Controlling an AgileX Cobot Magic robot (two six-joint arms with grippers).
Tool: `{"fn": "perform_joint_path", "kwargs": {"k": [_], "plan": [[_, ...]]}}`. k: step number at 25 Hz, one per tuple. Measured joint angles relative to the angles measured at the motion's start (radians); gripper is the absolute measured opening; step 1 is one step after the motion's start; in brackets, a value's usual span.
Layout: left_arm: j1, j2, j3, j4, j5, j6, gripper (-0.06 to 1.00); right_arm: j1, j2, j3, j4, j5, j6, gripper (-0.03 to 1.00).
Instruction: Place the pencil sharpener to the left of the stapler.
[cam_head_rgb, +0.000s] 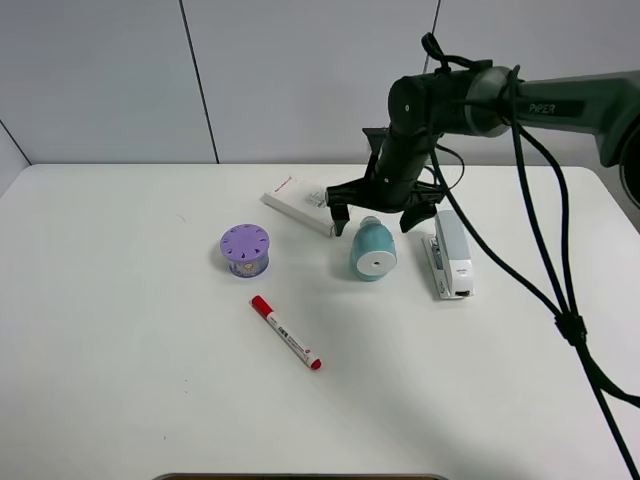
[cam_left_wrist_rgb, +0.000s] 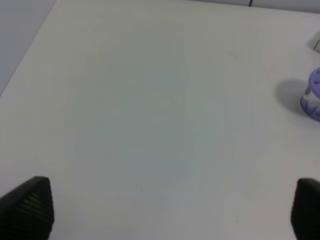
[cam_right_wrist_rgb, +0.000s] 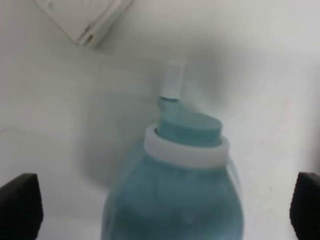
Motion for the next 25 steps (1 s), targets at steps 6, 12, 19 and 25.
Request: {"fn": "perform_joint_path", "kwargs": {"k": [6,12,19,25], "plan": [[0.000,0.000,0.000,0.000,0.000,0.000,0.95,0.002,-0.063,-0.013,-0.018,0.065,0.006,0.99],[0.000,0.000,0.000,0.000,0.000,0.000,0.95,0.003,-0.201,-0.013,-0.062,0.073,0.006,0.99],[0.000,0.000,0.000,0.000,0.000,0.000,0.95,0.003,-0.384,-0.013,-0.115,0.076,-0.015,0.99],[0.000,0.000,0.000,0.000,0.000,0.000,0.95,0.003,-0.552,-0.013,-0.157,0.113,-0.045,0.99]]}}
